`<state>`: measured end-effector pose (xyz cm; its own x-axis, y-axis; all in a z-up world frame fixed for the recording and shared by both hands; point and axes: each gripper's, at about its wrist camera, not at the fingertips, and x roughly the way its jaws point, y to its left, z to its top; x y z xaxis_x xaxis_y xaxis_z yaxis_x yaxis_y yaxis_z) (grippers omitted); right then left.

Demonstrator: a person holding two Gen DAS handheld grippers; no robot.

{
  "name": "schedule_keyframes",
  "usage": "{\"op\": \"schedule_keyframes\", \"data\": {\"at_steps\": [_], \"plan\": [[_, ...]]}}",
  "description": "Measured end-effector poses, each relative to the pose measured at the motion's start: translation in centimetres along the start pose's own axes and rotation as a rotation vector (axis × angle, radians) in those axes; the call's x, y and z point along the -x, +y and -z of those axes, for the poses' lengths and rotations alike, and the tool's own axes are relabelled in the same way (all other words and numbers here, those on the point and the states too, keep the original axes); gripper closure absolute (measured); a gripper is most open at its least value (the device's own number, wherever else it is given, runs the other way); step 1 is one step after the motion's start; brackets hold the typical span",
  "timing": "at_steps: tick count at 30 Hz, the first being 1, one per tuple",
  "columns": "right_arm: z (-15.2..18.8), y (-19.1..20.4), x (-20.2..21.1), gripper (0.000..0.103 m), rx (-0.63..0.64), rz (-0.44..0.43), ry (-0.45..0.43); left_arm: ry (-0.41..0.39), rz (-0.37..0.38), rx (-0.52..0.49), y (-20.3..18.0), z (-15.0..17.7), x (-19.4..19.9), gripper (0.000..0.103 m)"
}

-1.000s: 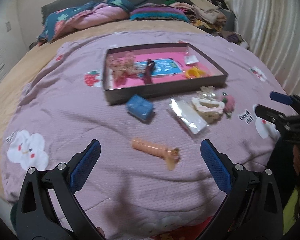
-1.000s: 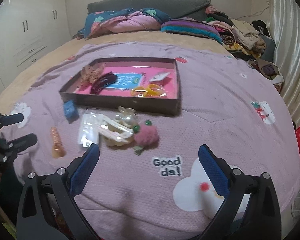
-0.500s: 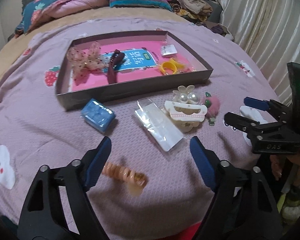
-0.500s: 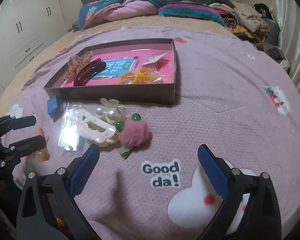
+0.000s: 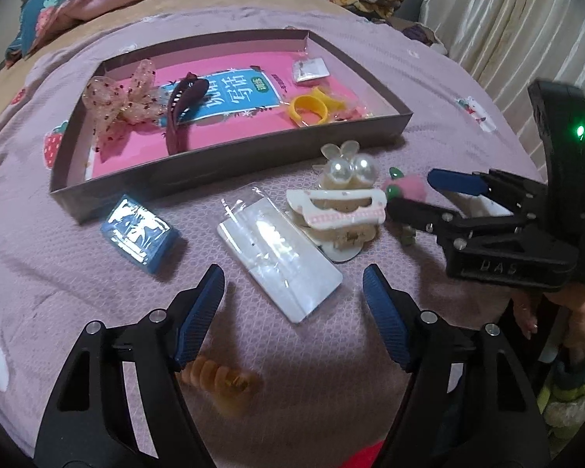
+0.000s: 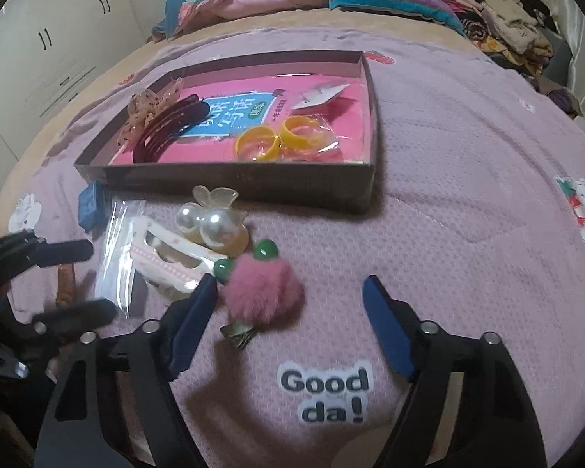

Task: Organize jewelry
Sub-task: 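Grasp the clear plastic bag with the left tool while the right tool grasps the pink pompom clip, then carry the bag and pompom clip over the box and open both tools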

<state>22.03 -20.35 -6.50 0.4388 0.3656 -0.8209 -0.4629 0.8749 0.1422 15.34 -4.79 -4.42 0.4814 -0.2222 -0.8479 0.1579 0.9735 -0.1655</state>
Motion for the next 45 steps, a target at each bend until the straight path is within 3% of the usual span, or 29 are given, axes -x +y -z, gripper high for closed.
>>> {"op": "schedule_keyframes", "data": {"at_steps": [5,10,16,20,24,34,45], "plan": [[-0.5,-0.3,-0.8,0.054,-0.010,-0.059,0.018,0.021,-0.015,0.003,-0.1,-0.3,-1.3,0.038],[0.1,0.5,-1.2,0.071,0.040,-0.054,0.035,0.032,-0.040,-0.004,-0.2,-0.4,-2.5,0.038],[0.5,-0.4,-0.5,0.074,-0.014,-0.081,0.002,0.030,-0.073,-0.027,-0.5,-0.5,-3.0,0.044],[0.9,-1.0,0.5,0.074,-0.035,-0.060,-0.031,0.018,-0.071,-0.004,0.2,-0.4,-2.7,0.060],[1.2,-1.4,1.7,0.074,-0.055,-0.060,-0.076,0.012,-0.057,0.023,0.9,-0.2,-2.2,0.065],[2.0,0.1,3.9,0.074,-0.014,-0.077,-0.142,-0.036,-0.047,0.060,1.8,1.0,0.4,0.068],[2.3,1.9,6.2,0.074,0.007,-0.099,-0.186,-0.151,-0.060,0.104,3.4,0.7,5.3,0.068]]}}
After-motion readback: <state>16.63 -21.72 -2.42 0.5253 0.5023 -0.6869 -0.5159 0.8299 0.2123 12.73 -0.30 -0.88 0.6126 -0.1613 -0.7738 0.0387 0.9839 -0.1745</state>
